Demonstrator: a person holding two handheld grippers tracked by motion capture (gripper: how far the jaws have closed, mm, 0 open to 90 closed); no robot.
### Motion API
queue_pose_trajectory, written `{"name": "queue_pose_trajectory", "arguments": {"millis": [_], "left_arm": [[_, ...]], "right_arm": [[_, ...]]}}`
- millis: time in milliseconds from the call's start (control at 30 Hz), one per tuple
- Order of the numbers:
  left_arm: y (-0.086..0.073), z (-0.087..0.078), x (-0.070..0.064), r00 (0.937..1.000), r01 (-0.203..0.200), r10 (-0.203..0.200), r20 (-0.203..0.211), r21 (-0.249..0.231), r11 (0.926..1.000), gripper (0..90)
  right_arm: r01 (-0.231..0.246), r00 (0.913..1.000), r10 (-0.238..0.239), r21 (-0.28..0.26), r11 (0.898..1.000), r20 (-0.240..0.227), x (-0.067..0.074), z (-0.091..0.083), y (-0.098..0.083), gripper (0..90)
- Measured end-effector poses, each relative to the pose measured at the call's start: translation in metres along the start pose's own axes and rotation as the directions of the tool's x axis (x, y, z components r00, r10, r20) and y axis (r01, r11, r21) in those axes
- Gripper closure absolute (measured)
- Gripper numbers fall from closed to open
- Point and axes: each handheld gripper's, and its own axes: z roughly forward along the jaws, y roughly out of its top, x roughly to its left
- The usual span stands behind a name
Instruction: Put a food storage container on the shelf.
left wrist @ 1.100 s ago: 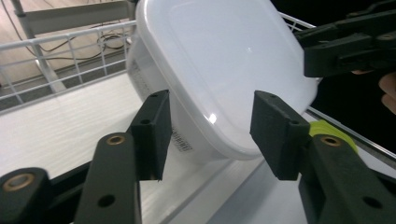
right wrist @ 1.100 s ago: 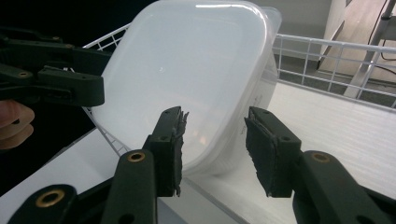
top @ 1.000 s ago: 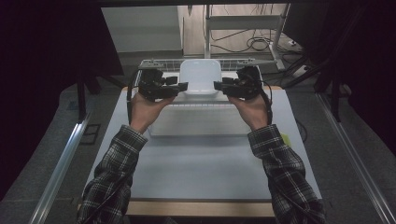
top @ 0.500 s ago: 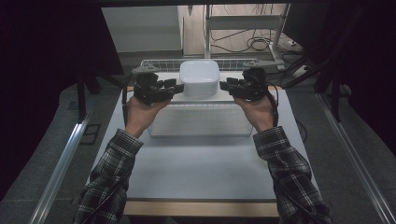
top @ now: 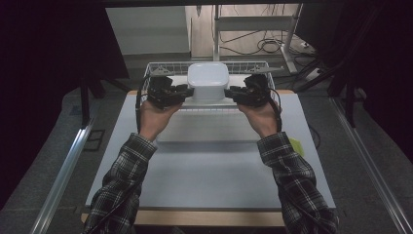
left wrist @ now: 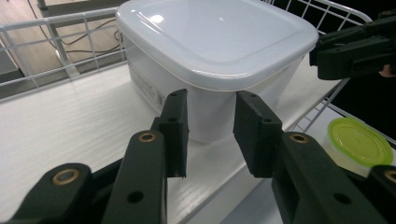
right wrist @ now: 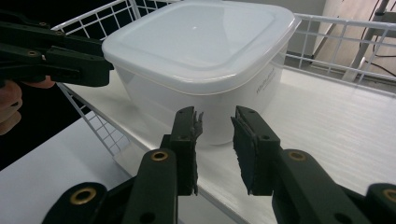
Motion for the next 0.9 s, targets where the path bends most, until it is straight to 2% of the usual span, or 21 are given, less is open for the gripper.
{"name": "queue_pose_trajectory", "arguments": {"millis": [133, 267, 433, 533, 600, 700, 900], "left_arm": [[-0.001, -0.001, -0.001, 0.9999, 0.004, -0.004, 0.015, -0.007, 1.0000, 65.1], [-0.008, -0.009, -0.007, 0.9982, -0.010, 0.011, 0.059, -0.021, 0.9997, 60.0], [-0.024, -0.023, -0.020, 0.9958, -0.052, 0.054, 0.074, -0.027, 0.9983, 42.5], [-0.035, -0.031, -0.027, 0.9929, -0.052, 0.054, 0.106, -0.026, 0.9983, 33.9], [-0.044, -0.036, -0.031, 0.9893, -0.069, 0.070, 0.128, -0.015, 0.9975, 26.5], [-0.058, -0.041, -0.038, 0.9888, -0.089, 0.088, 0.121, 0.002, 0.9961, 21.4], [-0.083, -0.051, -0.046, 0.9888, -0.094, 0.091, 0.119, 0.020, 0.9954, 13.3]], "right_arm": [[0.002, 1.0000, -0.002, 0.000, 1.000, 0.000, 0.001, 0.000, 0.000, 69.3], [0.001, 0.9999, -0.001, -0.007, 1.000, -0.014, 0.001, -0.006, -0.004, 65.3], [0.021, 0.9993, -0.021, -0.014, 1.000, -0.029, 0.007, -0.018, -0.019, 53.8], [0.046, 0.9985, -0.047, -0.011, 0.999, -0.028, 0.012, -0.027, -0.031, 46.5], [0.054, 0.9979, -0.054, -0.007, 0.999, -0.036, 0.016, -0.032, -0.038, 42.1], [0.073, 0.9964, -0.073, -0.002, 0.997, -0.041, 0.022, -0.038, -0.049, 36.2], [0.092, 0.9940, -0.092, 0.000, 0.996, -0.060, 0.033, -0.047, -0.071, 24.8]]}}
